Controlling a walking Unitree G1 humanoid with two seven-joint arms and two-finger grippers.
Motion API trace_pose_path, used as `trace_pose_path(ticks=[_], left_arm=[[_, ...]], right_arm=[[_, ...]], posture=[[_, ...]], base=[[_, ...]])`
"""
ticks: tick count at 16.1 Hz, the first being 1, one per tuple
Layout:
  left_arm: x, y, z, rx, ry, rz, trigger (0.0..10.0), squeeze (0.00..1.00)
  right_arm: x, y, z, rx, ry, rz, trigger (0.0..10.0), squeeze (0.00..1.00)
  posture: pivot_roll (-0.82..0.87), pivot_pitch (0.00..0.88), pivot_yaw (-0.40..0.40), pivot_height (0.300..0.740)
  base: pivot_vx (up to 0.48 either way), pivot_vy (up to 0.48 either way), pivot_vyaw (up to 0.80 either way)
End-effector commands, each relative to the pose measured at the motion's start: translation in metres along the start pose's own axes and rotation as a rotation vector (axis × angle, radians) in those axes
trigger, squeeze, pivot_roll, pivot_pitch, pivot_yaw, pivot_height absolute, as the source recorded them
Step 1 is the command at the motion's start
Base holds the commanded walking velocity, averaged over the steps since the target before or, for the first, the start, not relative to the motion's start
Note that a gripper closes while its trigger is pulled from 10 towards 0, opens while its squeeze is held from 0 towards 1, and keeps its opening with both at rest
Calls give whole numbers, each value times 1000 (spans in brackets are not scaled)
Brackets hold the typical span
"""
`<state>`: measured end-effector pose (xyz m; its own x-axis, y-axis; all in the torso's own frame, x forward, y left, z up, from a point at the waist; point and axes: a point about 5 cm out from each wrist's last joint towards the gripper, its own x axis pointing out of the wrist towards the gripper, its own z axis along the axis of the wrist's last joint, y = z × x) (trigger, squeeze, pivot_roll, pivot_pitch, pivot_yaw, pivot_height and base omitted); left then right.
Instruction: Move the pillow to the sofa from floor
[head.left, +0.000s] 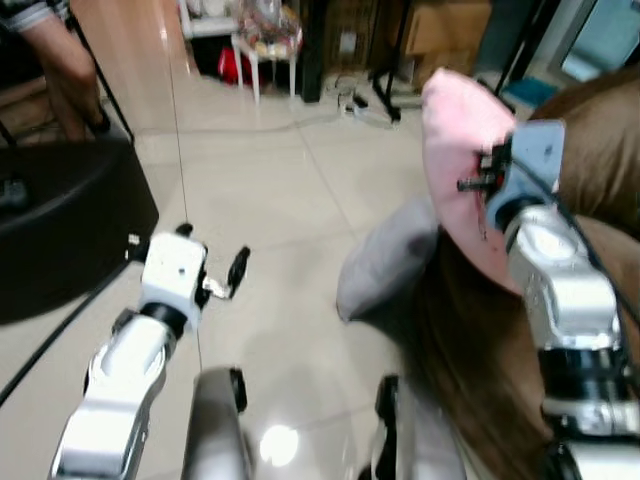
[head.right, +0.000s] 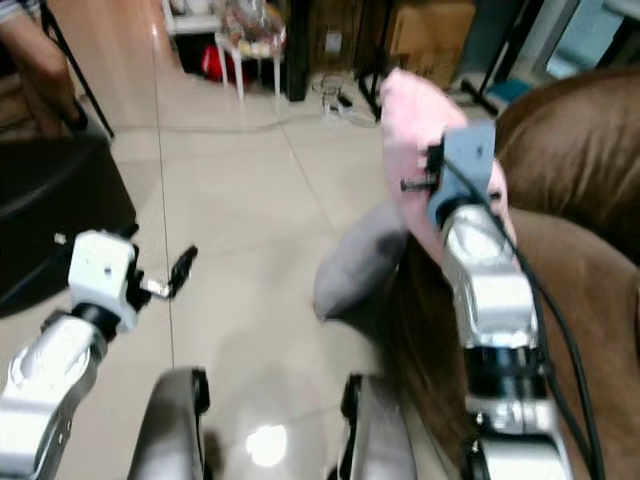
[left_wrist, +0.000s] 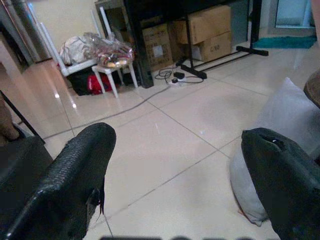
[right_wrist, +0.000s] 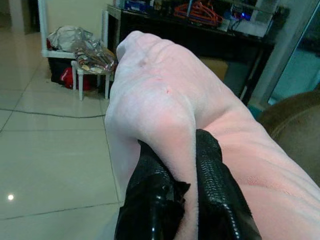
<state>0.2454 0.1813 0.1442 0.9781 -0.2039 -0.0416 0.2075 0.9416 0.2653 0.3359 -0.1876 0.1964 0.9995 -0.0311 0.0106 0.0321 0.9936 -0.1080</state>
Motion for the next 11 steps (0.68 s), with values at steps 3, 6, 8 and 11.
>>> trace_pose_path(ticks=[3,6,8,11], left_arm=[[2,-1,3,7,-25,28,10000,0],[2,3,0,34,1,77,10000,0],[2,7,0,53,4,110,10000,0],[2,6,0,57,7,116,10000,0]], right_arm=[[-5,6,7,29,-22,-9,10000,0],[-6,10,6,36,-19,-3,10000,0],[-8,11,2,41,-5,-2,10000,0],[-10,14,0,47,5,-1,10000,0]], posture=[[29,0,-72,613],[28,0,-75,643],[28,0,-75,663],[30,0,-78,693]], base=[[0,0,0],[0,0,0],[0,0,0],[0,0,0]])
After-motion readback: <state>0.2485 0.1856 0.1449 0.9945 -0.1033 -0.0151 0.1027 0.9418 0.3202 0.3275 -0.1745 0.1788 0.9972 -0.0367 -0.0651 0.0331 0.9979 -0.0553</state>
